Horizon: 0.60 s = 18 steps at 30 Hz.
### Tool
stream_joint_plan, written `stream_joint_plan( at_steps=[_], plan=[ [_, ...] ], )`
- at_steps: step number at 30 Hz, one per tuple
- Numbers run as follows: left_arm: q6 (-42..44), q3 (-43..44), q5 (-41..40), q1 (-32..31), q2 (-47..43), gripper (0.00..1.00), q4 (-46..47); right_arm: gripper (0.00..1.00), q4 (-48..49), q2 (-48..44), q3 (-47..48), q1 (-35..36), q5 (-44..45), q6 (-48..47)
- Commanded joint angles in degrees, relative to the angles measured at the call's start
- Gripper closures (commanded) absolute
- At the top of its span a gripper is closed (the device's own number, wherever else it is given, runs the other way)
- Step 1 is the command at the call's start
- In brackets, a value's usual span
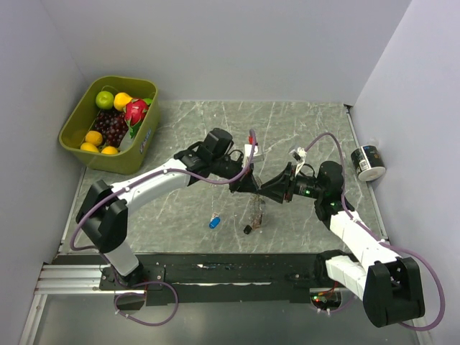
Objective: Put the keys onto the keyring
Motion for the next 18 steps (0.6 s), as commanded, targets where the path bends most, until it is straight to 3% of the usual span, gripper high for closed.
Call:
stream_joint_plan(
  at_steps=[1,6,8,9,13,18],
  plan=[
    [0.27,0.04,1.28,-0.29,-3.81,0.99,2.88,0.58,3.27,-1.14,1.78,-0.29,-2.00,-0.30],
    [0.27,-0.49,1.54,-0.29,-4.25,0.99,2.88,0.59,3.53,-1.75,1.34,-0.29,-2.27,-0.03],
    [0.01,-0.49,1.80,-0.29,-4.34,0.99,3.05,0.64,4.93,-1.49,1.34,-0.20,-2.71,0.84],
    [0.01,-0.41,2.24,-0.38,-4.34,0.99,2.97,0.75,5.20,-1.40,1.51,-0.29,-3.14,1.37],
    [-0.34,-0.67,2.15,-0.29,-4.78,0.99,3.49,0.99,7.66,-0.26,1.60,-0.20,-5.25,2.60],
    [-0.52,-1.28,1.72,-0.29,-5.75,0.99,4.20,1.00,7.57,-0.70,1.25,-0.20,-5.35,2.17]
  ],
)
